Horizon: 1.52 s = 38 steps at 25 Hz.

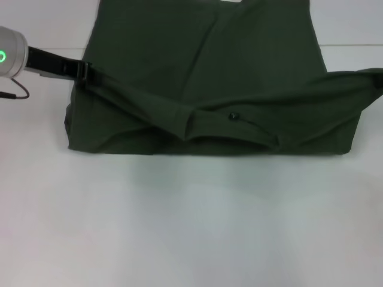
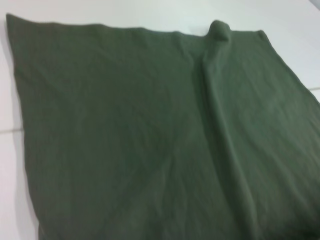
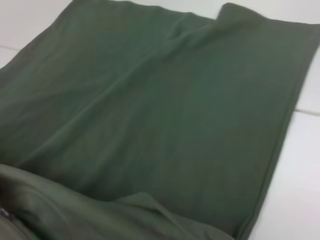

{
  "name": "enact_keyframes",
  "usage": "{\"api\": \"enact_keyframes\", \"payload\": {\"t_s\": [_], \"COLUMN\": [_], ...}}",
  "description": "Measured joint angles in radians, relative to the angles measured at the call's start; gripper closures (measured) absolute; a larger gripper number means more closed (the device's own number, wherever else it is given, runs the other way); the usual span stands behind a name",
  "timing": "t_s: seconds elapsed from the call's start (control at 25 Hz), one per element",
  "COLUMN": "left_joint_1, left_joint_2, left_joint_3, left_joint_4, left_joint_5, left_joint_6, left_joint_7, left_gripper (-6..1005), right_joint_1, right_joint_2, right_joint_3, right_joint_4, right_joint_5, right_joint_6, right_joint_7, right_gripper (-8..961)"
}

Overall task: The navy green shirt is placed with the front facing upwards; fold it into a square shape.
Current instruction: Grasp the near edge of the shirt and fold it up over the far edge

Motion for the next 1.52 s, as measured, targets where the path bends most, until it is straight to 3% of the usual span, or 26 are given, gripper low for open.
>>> {"api": "enact_keyframes", "payload": {"t_s": [0.08,0.32,0.88,1.52], "left_joint_1": [-0.001,-0.002,-0.012,-0.032], "left_joint_2": [-0.007,-0.012,-0.052,-0.05], "left_joint_3": [0.002,0.028,0.15,0.194], "left_joint_4": [-0.001,-0.024,-0.067,-0.165], "left_joint_5": [-0.007,-0.031,-0.034,-0.024], "left_joint_6": [-0.036,-0.122,-0.313,-0.495], "left_joint_7": [0.012,0.026,0.028,0.022], "left_gripper": [956,956,957,956], "right_joint_1": [0.006,0.013,0.07,0.085], "right_joint_2": [-0.013,-0.016,0.007,0.01], "right_joint_3": [0.0,-0.002,-0.017,-0.092], "right_joint_4": [0.043,0.066,0.148,0.23], "right_joint_5": [0.0,0.002,-0.003,-0.008], "right_joint_6": [0.06,0.136,0.283,0.471], "right_joint_7": [-0.001,-0.012,-0.071,-0.079], "right_gripper": [891,888,883,877]}}
